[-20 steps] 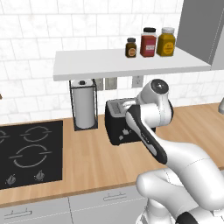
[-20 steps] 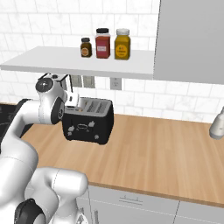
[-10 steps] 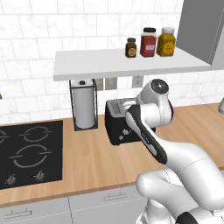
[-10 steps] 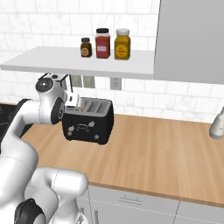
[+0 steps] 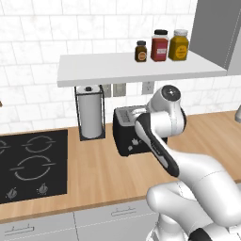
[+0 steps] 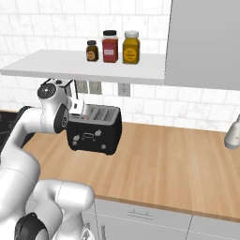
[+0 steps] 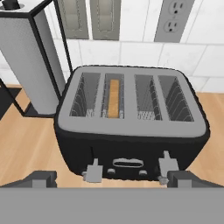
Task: Start the toaster. Once the lever pops up, take the bread to the plate on the dining counter.
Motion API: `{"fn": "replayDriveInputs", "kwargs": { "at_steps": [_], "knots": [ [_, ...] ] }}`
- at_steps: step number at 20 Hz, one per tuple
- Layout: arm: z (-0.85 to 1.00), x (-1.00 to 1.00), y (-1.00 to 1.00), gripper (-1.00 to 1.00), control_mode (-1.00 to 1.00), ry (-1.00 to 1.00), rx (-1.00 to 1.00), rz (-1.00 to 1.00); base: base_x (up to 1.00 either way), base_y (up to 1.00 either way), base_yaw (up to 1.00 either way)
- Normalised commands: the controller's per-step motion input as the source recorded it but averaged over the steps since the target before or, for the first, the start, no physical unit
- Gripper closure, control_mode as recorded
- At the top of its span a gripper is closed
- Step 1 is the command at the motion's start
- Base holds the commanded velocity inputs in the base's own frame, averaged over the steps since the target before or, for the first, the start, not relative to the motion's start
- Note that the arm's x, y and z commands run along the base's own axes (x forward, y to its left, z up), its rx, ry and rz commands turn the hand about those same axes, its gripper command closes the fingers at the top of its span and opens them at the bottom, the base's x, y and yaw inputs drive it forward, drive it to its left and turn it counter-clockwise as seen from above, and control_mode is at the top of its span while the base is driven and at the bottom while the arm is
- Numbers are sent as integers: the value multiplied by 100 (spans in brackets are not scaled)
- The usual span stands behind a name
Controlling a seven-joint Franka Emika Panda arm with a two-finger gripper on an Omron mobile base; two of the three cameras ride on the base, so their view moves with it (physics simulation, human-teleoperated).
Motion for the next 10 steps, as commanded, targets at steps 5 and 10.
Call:
{"fn": "replayDriveInputs", "kwargs": {
  "at_steps": [5, 10],
  "knots": [
    [0, 0, 2, -100, -100, 0, -14, -1, 0, 0, 0],
    [0, 0, -6, -100, -100, -1, 4, 0, 0, 0, 0]
  ]
}}
